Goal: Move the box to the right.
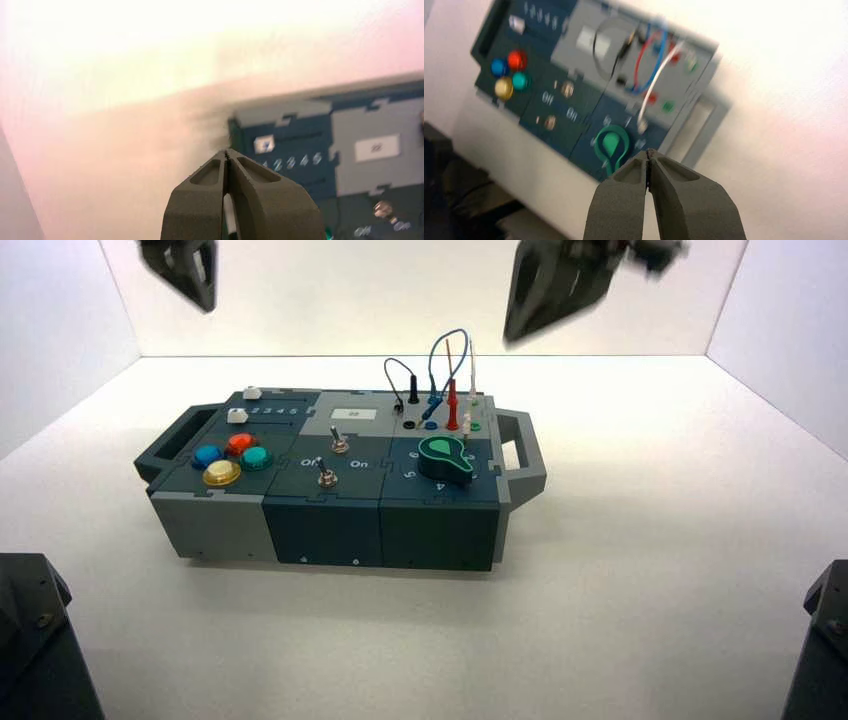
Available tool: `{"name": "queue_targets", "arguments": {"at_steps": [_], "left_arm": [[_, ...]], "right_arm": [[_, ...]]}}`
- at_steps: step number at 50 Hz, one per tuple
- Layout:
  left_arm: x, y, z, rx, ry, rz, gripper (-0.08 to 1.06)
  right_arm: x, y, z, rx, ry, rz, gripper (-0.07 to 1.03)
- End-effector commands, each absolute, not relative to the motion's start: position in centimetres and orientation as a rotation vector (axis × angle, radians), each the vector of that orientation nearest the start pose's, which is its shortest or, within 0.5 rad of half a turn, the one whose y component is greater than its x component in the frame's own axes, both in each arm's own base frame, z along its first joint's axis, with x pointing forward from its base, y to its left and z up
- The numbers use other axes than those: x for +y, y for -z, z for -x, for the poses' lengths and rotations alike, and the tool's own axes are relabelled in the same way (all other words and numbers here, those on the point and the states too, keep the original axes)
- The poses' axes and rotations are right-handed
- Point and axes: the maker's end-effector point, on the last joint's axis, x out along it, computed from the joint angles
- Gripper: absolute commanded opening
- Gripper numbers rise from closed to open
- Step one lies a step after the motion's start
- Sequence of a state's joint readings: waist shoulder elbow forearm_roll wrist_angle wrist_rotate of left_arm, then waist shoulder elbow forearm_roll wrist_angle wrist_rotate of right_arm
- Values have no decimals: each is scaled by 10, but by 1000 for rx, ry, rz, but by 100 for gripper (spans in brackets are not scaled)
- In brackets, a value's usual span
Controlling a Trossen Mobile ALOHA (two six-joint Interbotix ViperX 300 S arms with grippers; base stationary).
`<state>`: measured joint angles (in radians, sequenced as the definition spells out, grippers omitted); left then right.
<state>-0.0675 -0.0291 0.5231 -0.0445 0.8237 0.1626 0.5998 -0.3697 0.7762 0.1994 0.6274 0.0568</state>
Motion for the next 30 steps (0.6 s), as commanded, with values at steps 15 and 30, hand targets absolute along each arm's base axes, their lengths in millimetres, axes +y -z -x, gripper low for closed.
{"name": "queue_targets", "arguments": {"at_steps": [15,30], "left_arm": [[1,-100,-316,1391,94,-134,-3],[4,-75,-285,1480,97,-151,-3]], "right_arm": [[185,-243,-259,833,-559,89,-2],[179,-250,-250,802,-568,94,-2]]}}
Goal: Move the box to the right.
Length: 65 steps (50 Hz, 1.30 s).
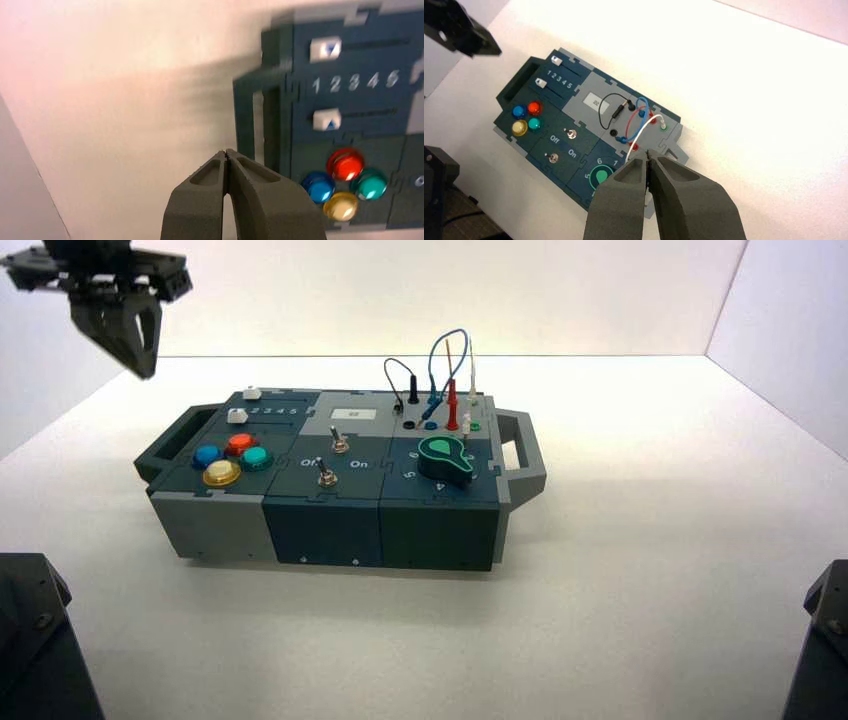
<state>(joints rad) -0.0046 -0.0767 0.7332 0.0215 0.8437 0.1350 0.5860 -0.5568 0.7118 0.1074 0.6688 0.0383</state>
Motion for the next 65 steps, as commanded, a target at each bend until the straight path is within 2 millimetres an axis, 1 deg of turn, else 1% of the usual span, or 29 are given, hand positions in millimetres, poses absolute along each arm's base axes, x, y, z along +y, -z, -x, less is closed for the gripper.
{"name": "queue_targets", "arguments": {"at_steps": [1,5,10,20,39,44,56,65], "left_arm": [[4,-74,-283,1483,97,-149,-3],[6,-71,-281,1493,93,-159,-3],[6,-69,-282,1490,90,-159,-3],[6,-57,-282,1513,88,-151,-3],[4,-30,-275,1588,90,-139,-3],[4,-26,-274,1594,92,-140,-3],[-7,-26,-278,1585,112,-136,-3],[-27,-25,-279,1582,157,-145,-3]], "right_arm": [[178,-250,-249,800,-568,94,-2],[176,-254,-246,787,-570,90,-2],[174,-261,-242,764,-574,82,-2],[169,-270,-235,742,-579,75,-2],[168,-273,-232,733,-581,73,-2],[168,-275,-233,725,-581,72,-2],[168,-275,-234,717,-581,69,-2],[165,-275,-236,717,-568,66,-2]]}}
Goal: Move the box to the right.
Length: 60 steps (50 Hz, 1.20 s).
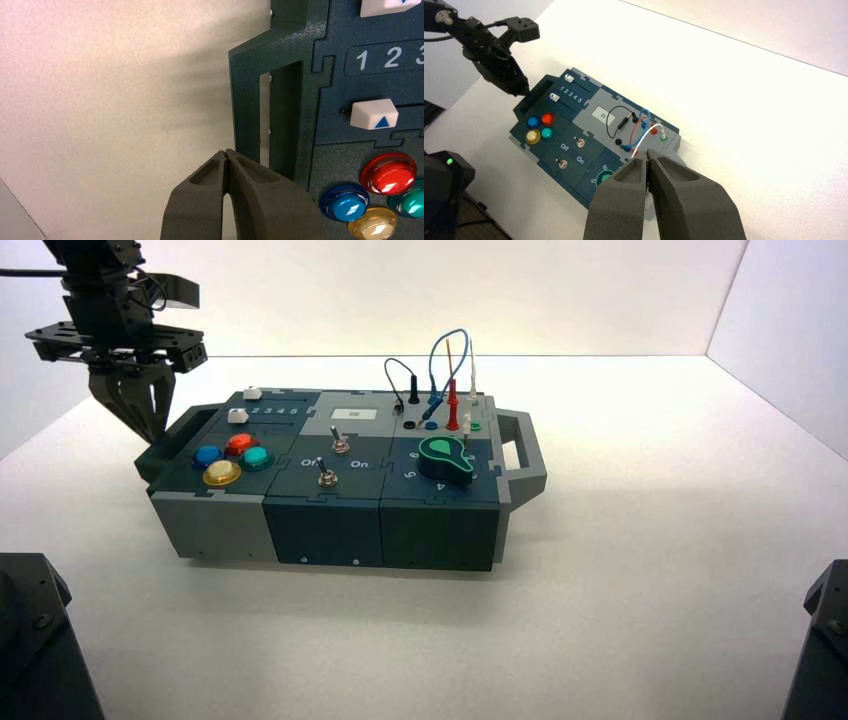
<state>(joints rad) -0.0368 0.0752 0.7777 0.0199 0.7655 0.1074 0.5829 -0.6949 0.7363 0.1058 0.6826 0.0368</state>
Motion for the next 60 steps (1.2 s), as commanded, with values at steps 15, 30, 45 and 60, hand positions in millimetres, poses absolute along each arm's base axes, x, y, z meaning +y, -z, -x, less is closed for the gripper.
{"name": "queue_targets", "arguments": {"at_steps": [15,30,45,60], "left_arm": [[-74,-27,-286,1567,251,-154,-3],[-124,-21,-279,1583,336,-188,-3],[-170,-21,-273,1569,407,-251,-3],[-211,-33,-277,1540,475,-279,-3]], "right_arm": [[163,-266,-239,742,-553,65,-2],[163,-260,-239,754,-550,71,-2],[164,-255,-241,770,-549,77,-2],[163,-252,-239,781,-550,86,-2]]}}
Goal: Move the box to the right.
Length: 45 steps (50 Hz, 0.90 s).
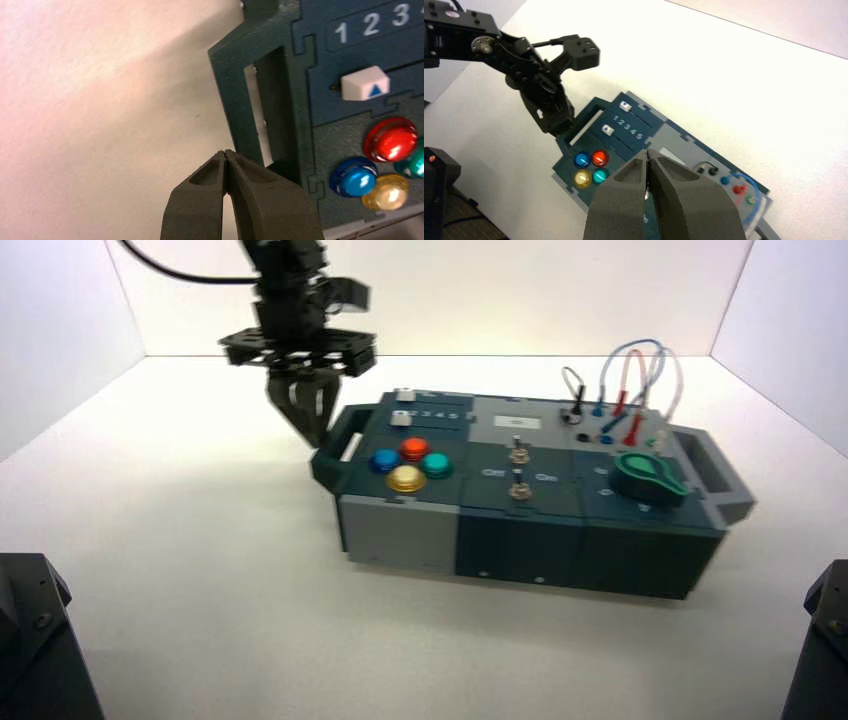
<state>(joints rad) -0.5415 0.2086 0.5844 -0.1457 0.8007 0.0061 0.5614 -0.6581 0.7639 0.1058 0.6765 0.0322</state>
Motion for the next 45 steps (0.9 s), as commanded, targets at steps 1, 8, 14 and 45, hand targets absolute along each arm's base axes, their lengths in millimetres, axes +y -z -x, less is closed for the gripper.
{"name": "queue_targets", "arguments": {"at_steps": [1,8,14,45], "left_arm": [[-214,-33,-276,1540,481,-280,-3],[-229,-37,-276,1533,507,-295,-3],[-244,-38,-275,1533,536,-321,-3],[-219,-72,-299,1394,464,-203,-3]], "right_arm": [[163,-252,-239,781,-550,86,-2],[163,-250,-238,789,-551,91,-2],[162,-250,-238,790,-552,93,-2],[158,-238,-227,829,-575,154,-2]]}}
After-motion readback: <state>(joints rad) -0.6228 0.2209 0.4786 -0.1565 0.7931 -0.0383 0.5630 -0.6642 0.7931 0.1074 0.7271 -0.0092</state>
